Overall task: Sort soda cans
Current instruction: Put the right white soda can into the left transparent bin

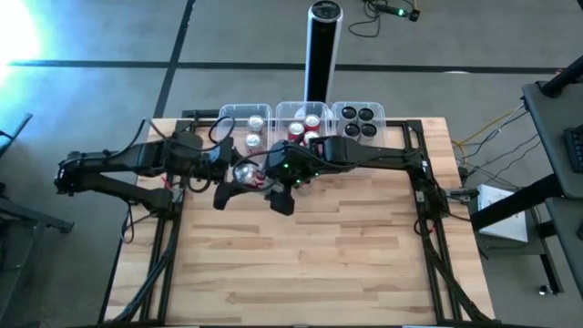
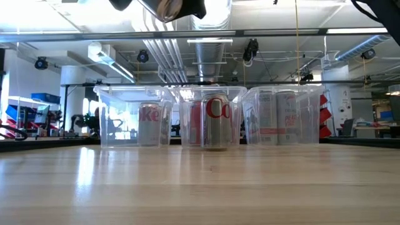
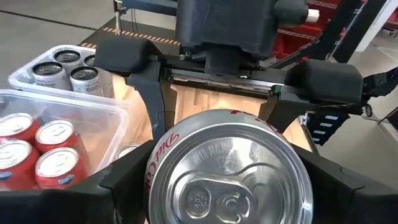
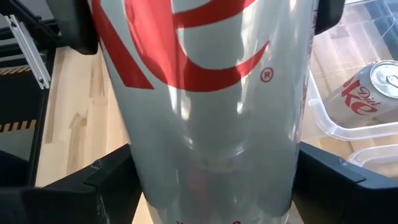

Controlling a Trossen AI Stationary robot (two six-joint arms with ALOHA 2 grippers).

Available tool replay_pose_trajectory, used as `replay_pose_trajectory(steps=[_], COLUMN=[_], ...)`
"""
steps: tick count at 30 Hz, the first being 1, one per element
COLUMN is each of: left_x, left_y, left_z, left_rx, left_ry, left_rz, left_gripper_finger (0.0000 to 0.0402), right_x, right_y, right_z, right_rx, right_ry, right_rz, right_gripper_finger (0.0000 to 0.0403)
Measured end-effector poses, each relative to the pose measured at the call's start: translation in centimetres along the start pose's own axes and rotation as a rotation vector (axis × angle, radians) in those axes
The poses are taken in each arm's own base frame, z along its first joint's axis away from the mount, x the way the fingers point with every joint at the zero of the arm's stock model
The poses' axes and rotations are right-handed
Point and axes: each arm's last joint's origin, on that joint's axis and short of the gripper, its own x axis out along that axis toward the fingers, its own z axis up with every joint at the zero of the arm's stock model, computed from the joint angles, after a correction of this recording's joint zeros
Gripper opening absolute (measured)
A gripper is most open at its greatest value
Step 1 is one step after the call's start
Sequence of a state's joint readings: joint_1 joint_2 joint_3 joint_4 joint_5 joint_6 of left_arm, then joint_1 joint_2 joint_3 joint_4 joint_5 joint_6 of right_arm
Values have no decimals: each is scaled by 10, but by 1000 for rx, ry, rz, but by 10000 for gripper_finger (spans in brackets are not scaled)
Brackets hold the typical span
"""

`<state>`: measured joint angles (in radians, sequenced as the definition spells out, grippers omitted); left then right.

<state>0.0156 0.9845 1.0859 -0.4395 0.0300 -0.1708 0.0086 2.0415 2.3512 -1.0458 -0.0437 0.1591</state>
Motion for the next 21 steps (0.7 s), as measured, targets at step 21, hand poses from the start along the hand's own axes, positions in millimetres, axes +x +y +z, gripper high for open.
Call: replay_pose_trajectory(steps=[21], left_x=[-29], left_y=[54], left_z=[8], left_rx=[24], left_ry=[254], left_rz=[430], left_gripper_finger=[284], right_x=[-81], right_y=[-7], right_z=[-4], right_rx=[85], right_ry=[-57], right_rz=[-253], right_gripper_finger=[333])
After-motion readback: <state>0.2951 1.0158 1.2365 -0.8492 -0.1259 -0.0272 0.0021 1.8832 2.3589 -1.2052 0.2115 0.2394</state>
